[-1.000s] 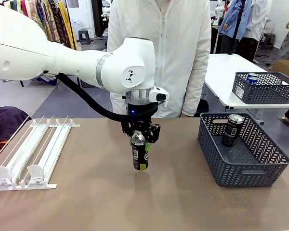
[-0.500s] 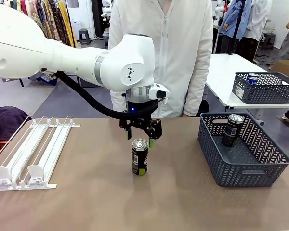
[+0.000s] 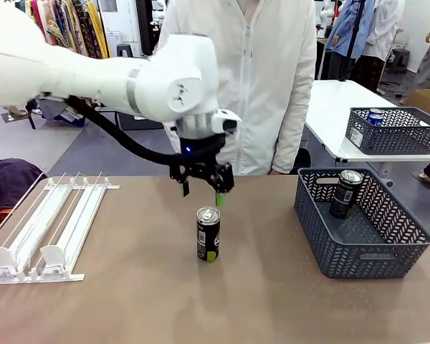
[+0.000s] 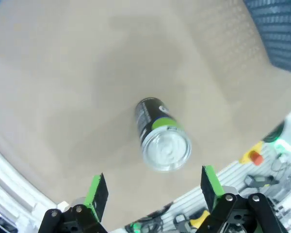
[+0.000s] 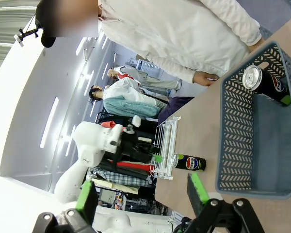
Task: Retrieve and store the cans from the dispenser.
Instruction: Pick up one can from the Automatic Can Dispenser and place it in the middle of the table.
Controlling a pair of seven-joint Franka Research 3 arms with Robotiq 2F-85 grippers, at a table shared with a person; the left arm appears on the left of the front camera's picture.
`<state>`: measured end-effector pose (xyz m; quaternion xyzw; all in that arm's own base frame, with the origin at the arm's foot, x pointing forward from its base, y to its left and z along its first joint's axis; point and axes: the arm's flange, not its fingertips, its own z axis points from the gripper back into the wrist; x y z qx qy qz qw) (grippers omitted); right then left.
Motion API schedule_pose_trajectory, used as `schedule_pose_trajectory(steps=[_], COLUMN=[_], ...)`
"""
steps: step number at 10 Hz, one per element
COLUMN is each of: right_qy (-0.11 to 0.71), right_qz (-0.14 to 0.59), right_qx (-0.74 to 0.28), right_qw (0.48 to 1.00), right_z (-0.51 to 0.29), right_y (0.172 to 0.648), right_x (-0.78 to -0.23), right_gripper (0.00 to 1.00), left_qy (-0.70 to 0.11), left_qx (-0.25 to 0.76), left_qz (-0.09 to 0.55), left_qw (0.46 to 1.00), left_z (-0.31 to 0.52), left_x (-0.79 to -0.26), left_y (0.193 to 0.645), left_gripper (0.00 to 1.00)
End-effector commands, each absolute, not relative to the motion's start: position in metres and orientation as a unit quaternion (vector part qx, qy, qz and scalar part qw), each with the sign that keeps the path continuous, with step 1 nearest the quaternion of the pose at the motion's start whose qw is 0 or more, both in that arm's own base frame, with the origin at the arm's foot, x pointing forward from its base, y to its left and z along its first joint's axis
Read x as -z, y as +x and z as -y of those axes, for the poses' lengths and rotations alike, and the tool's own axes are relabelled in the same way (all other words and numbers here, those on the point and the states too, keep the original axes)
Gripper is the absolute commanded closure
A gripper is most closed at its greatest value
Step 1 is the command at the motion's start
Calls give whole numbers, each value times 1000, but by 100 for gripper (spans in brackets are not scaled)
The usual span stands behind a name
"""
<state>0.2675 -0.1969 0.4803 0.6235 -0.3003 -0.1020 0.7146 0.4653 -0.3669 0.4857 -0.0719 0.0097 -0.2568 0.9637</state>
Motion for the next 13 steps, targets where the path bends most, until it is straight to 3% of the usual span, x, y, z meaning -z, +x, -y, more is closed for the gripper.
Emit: schedule_pose_trajectory(steps=[1, 4, 8, 9, 10, 13], right_qy=[627, 627, 627, 627, 627, 627], right_qz=[310, 310, 310, 310, 310, 310], right_qx=[99, 99, 99, 99, 99, 99], right_qw=[708, 708, 708, 708, 708, 708], right_z=[198, 198, 198, 198, 198, 198], right_y=[270, 270, 270, 270, 270, 270], right_x=[-484, -484, -484, -484, -484, -484], right_gripper=[0, 0, 0, 0, 0, 0], left_qy=[-188, -361, -582, -595, -537, -537], left_qx=[190, 34, -83, -110, -94, -94], left_qz=[12, 53, 145, 152, 119, 119], left_qw=[964, 930, 796, 781, 830, 830], left_z=[251, 80, -67, -78, -70, -70], left_x=[-516, -514, -438, -423, -454, -454], left_y=[451, 426, 364, 357, 369, 369], left_gripper=[0, 0, 0, 0, 0, 0])
